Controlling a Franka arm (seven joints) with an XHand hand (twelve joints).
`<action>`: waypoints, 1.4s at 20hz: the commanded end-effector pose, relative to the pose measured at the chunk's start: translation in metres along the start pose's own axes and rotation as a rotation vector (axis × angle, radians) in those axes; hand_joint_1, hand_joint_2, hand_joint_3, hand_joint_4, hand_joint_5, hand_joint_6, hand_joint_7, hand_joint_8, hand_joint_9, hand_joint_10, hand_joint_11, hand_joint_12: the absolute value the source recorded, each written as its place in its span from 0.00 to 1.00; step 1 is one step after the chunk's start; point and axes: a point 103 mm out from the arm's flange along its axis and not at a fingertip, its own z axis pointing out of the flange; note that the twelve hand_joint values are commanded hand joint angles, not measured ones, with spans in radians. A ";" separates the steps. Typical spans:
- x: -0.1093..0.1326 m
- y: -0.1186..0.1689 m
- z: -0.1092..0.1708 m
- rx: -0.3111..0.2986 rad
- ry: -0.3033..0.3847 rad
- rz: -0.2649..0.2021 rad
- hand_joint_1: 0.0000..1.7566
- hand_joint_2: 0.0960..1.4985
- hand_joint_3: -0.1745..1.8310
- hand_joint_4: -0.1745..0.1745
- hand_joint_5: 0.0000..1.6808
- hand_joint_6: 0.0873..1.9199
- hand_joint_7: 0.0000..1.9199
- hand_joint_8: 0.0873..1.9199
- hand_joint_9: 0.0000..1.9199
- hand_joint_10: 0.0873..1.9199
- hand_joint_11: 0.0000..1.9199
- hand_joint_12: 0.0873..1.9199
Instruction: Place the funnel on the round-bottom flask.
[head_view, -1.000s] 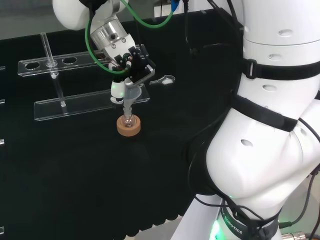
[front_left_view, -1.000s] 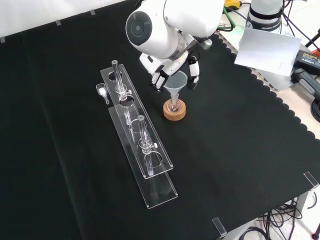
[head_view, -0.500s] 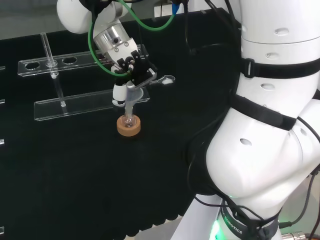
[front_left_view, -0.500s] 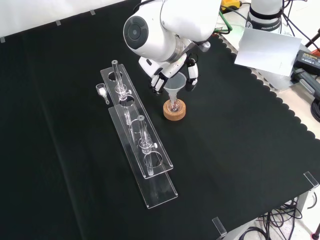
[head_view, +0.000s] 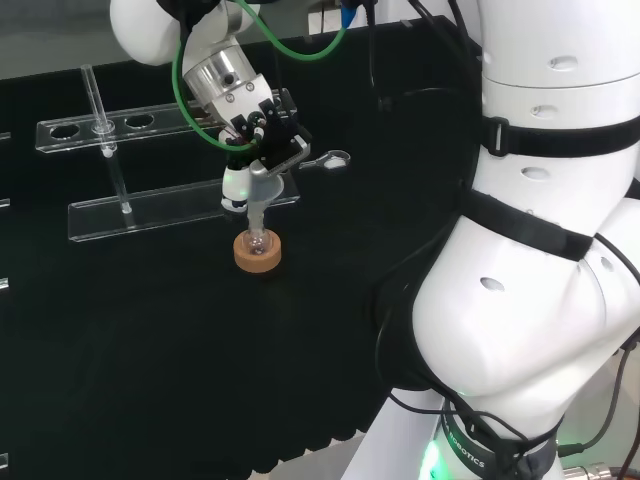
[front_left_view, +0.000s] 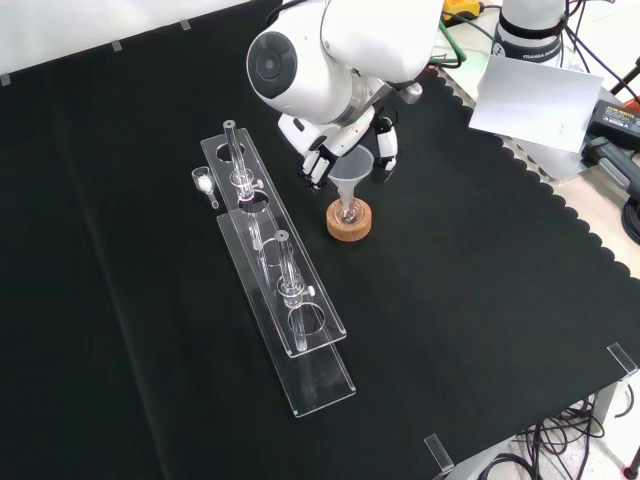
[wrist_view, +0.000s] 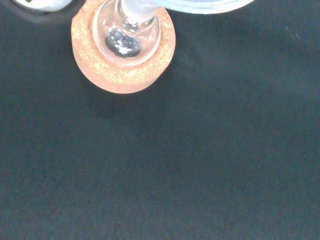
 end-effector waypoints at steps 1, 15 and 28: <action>0.003 -0.003 0.001 -0.002 -0.004 -0.010 0.42 0.42 0.35 0.34 0.26 0.24 0.21 0.36 0.36 0.26 0.32 0.66; 0.011 -0.010 -0.001 0.045 -0.012 0.016 0.37 0.40 0.30 0.29 0.19 0.02 0.00 0.32 0.17 0.36 0.22 0.72; -0.016 -0.044 -0.018 -0.153 0.044 0.023 0.31 0.40 0.22 0.28 0.10 0.00 0.00 0.17 0.05 0.41 0.13 0.77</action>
